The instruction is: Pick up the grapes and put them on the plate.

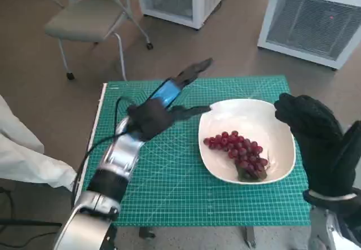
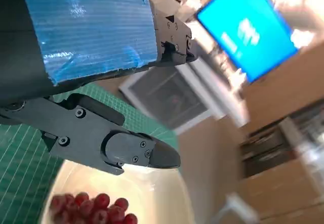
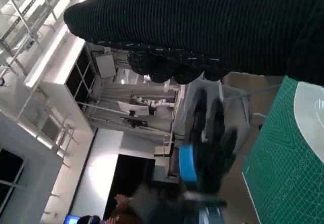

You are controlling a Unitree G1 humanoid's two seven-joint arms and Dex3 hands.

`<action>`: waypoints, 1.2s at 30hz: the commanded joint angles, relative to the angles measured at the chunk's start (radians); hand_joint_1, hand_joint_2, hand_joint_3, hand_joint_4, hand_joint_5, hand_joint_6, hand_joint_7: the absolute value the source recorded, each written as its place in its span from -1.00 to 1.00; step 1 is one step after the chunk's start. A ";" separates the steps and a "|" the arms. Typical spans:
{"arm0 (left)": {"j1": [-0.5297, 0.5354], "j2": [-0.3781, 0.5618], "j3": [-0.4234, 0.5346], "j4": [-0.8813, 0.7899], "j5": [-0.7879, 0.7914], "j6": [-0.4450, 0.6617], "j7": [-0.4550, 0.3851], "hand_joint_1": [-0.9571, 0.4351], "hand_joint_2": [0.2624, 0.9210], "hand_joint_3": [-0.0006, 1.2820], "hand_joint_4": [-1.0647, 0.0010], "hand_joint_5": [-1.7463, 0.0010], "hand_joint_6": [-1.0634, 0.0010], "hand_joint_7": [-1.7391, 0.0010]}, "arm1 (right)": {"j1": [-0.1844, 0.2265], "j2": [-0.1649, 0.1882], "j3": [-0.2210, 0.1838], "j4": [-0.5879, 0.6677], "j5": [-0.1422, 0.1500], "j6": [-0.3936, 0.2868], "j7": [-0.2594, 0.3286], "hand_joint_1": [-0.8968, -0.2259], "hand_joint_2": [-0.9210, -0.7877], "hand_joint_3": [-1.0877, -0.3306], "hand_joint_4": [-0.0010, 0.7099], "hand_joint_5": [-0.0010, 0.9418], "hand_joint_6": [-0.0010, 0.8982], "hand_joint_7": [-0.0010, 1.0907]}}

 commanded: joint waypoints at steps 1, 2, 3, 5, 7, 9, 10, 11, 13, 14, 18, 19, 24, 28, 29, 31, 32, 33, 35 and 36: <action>0.088 0.008 0.047 -0.060 -0.063 -0.102 -0.012 -0.45 1.00 -0.73 0.63 0.97 0.47 0.95 | -0.002 -0.002 0.009 0.022 -0.004 0.006 0.010 0.68 -1.00 0.30 0.35 0.72 -0.45 0.78; 0.103 0.009 0.055 -0.067 -0.075 -0.122 -0.014 -0.44 1.00 -0.73 0.62 0.97 0.46 0.95 | -0.004 -0.002 0.010 0.025 -0.005 0.005 0.011 0.68 -1.00 0.30 0.35 0.71 -0.45 0.78; 0.117 0.009 0.063 -0.072 -0.087 -0.140 -0.020 -0.44 1.00 -0.73 0.61 0.97 0.45 0.95 | -0.007 -0.001 0.011 0.028 -0.006 0.004 0.012 0.68 -1.00 0.30 0.35 0.71 -0.45 0.78; 0.139 0.010 0.077 -0.078 -0.115 -0.169 -0.039 -0.42 1.00 -0.73 0.60 0.97 0.44 0.95 | -0.011 -0.001 0.014 0.035 -0.008 0.002 0.013 0.68 -1.00 0.30 0.35 0.71 -0.45 0.78; 0.160 0.011 0.092 -0.084 -0.150 -0.187 -0.073 -0.41 1.00 -0.72 0.59 0.97 0.43 0.95 | -0.016 0.000 0.017 0.040 -0.009 0.002 0.013 0.69 -1.00 0.30 0.35 0.71 -0.45 0.78; 0.178 0.012 0.107 -0.090 -0.190 -0.191 -0.114 -0.40 1.00 -0.72 0.57 0.97 0.42 0.95 | -0.021 0.000 0.020 0.045 -0.010 0.002 0.013 0.69 -1.00 0.29 0.35 0.71 -0.45 0.78; 0.187 0.012 0.115 -0.094 -0.209 -0.189 -0.134 -0.39 1.00 -0.72 0.56 0.97 0.42 0.95 | -0.023 0.000 0.021 0.047 -0.009 0.002 0.014 0.69 -1.00 0.29 0.35 0.71 -0.45 0.77; 0.196 0.013 0.121 -0.101 -0.227 -0.181 -0.153 -0.39 1.00 -0.72 0.56 0.97 0.42 0.96 | -0.025 0.000 0.022 0.049 -0.009 0.002 0.015 0.70 -1.00 0.29 0.35 0.71 -0.45 0.77; 0.216 0.014 0.133 -0.120 -0.261 -0.159 -0.188 -0.38 1.00 -0.73 0.53 0.97 0.41 0.96 | -0.028 -0.001 0.023 0.051 -0.009 0.003 0.015 0.70 -1.00 0.29 0.35 0.71 -0.45 0.77; 0.229 0.016 0.138 -0.134 -0.277 -0.146 -0.204 -0.38 1.00 -0.73 0.51 0.97 0.41 0.96 | -0.030 -0.002 0.024 0.051 -0.010 0.005 0.014 0.71 -1.00 0.29 0.36 0.71 -0.45 0.77; 0.268 0.017 0.151 -0.176 -0.319 -0.114 -0.249 -0.35 1.00 -0.74 0.47 0.96 0.40 0.97 | -0.032 -0.005 0.026 0.050 -0.011 0.009 0.013 0.72 -1.00 0.29 0.36 0.70 -0.44 0.77; 0.275 0.016 0.154 -0.183 -0.326 -0.111 -0.257 -0.35 1.00 -0.74 0.46 0.96 0.40 0.97 | -0.033 -0.006 0.026 0.049 -0.011 0.010 0.013 0.72 -1.00 0.29 0.36 0.70 -0.44 0.77; 0.308 0.008 0.170 -0.214 -0.362 -0.088 -0.284 -0.30 1.00 -0.75 0.44 0.97 0.39 0.97 | -0.032 -0.010 0.026 0.046 -0.009 0.016 0.012 0.73 -1.00 0.29 0.36 0.69 -0.44 0.76; 0.331 0.000 0.182 -0.243 -0.385 -0.062 -0.293 -0.28 1.00 -0.75 0.44 0.98 0.39 0.98 | -0.033 -0.011 0.027 0.046 -0.007 0.020 0.013 0.73 -1.00 0.30 0.36 0.69 -0.43 0.76; 0.337 -0.002 0.184 -0.252 -0.389 -0.056 -0.293 -0.28 1.00 -0.75 0.44 0.98 0.39 0.98 | -0.033 -0.011 0.027 0.047 -0.007 0.021 0.013 0.73 -1.00 0.30 0.36 0.69 -0.43 0.76; 0.349 -0.005 0.187 -0.269 -0.394 -0.046 -0.290 -0.27 1.00 -0.75 0.44 0.98 0.39 0.98 | -0.034 -0.012 0.026 0.048 -0.007 0.021 0.013 0.73 -1.00 0.30 0.36 0.69 -0.43 0.76; 0.354 -0.006 0.189 -0.276 -0.396 -0.041 -0.289 -0.26 1.00 -0.75 0.44 0.98 0.39 0.98 | -0.034 -0.012 0.026 0.049 -0.007 0.021 0.013 0.73 -1.00 0.30 0.37 0.69 -0.43 0.76; 0.359 -0.007 0.190 -0.282 -0.398 -0.038 -0.288 -0.25 1.00 -0.75 0.43 0.98 0.39 0.98 | -0.035 -0.013 0.026 0.050 -0.007 0.021 0.013 0.73 -1.00 0.30 0.37 0.69 -0.43 0.76; 0.366 -0.009 0.191 -0.294 -0.403 -0.030 -0.288 -0.24 1.00 -0.75 0.43 0.98 0.38 0.98 | -0.036 -0.013 0.025 0.052 -0.006 0.020 0.015 0.73 -1.00 0.30 0.37 0.68 -0.43 0.76; 0.370 -0.011 0.192 -0.299 -0.405 -0.025 -0.288 -0.23 1.00 -0.75 0.43 0.98 0.38 0.98 | -0.036 -0.014 0.025 0.054 -0.005 0.019 0.016 0.73 -1.00 0.30 0.37 0.68 -0.43 0.76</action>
